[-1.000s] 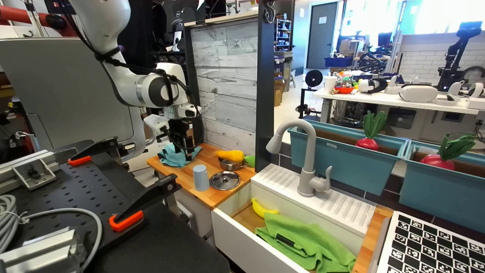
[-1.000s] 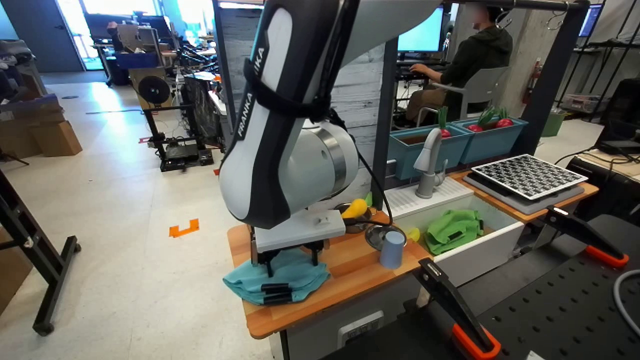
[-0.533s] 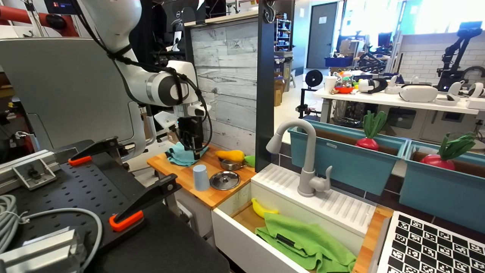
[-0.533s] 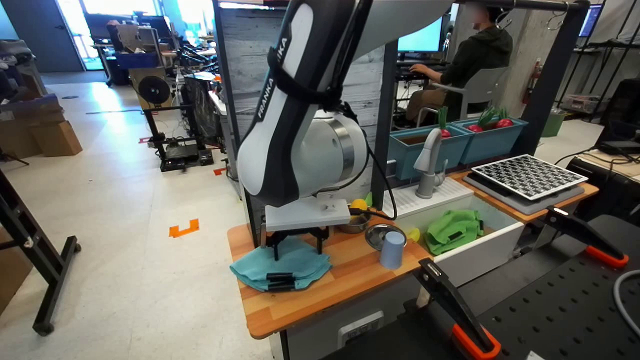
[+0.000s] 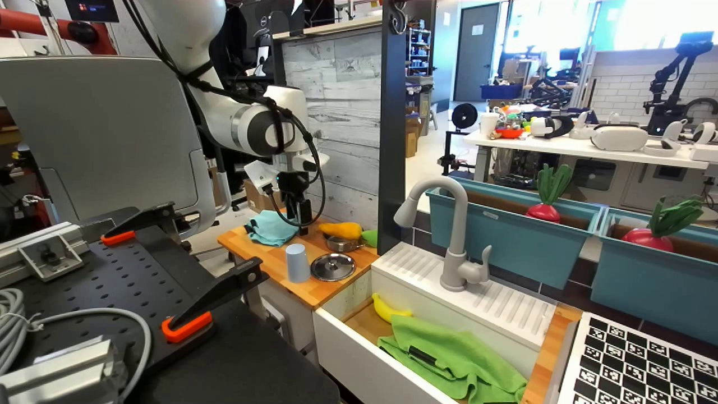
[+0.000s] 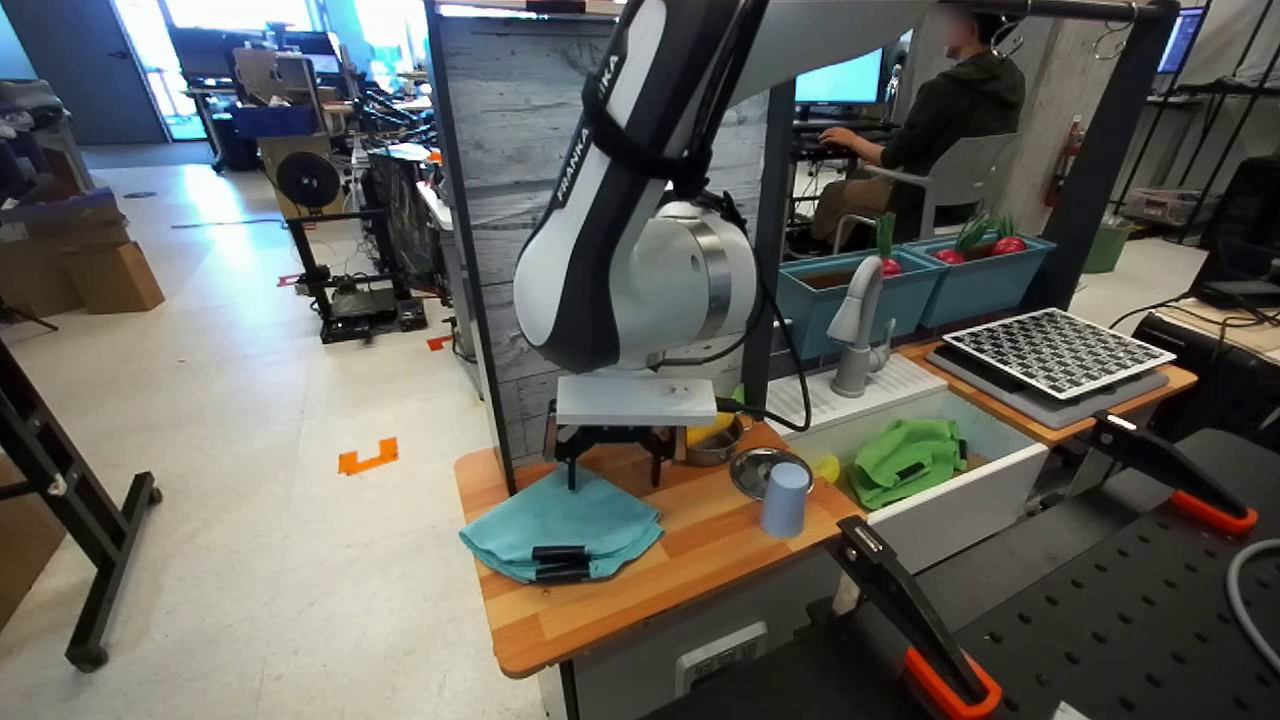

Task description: Put the plush in the bowl, wipe the counter with the blue towel and move the faucet to the center

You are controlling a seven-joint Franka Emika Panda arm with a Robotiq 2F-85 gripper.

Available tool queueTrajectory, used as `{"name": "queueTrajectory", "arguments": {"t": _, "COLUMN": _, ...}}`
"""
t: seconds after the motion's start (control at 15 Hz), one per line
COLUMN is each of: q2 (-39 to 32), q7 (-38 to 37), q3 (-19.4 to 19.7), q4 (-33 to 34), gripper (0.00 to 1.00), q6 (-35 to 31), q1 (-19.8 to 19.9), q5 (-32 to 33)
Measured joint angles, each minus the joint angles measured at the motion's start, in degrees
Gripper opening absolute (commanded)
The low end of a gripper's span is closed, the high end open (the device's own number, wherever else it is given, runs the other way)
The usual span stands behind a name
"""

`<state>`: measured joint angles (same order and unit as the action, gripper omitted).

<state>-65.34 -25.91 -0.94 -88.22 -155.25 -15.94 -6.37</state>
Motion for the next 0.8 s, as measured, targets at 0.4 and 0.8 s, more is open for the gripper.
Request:
{"name": "queueTrajectory", "arguments": {"t": 0.4, "q2": 0.1, "q7": 0.1, "q3": -0.9, "q4": -0.5, "gripper": 1.00, "q6": -0.1, "q1": -0.6, "q5": -0.1}}
{"name": "queueTrajectory", "arguments": {"t": 0.8, "q2": 0.8, "q7": 0.1, "q3": -1.1, "q4": -2.3, "gripper": 1.00, "q6": -1.1, "q1": -2.8, "q5": -0.1}}
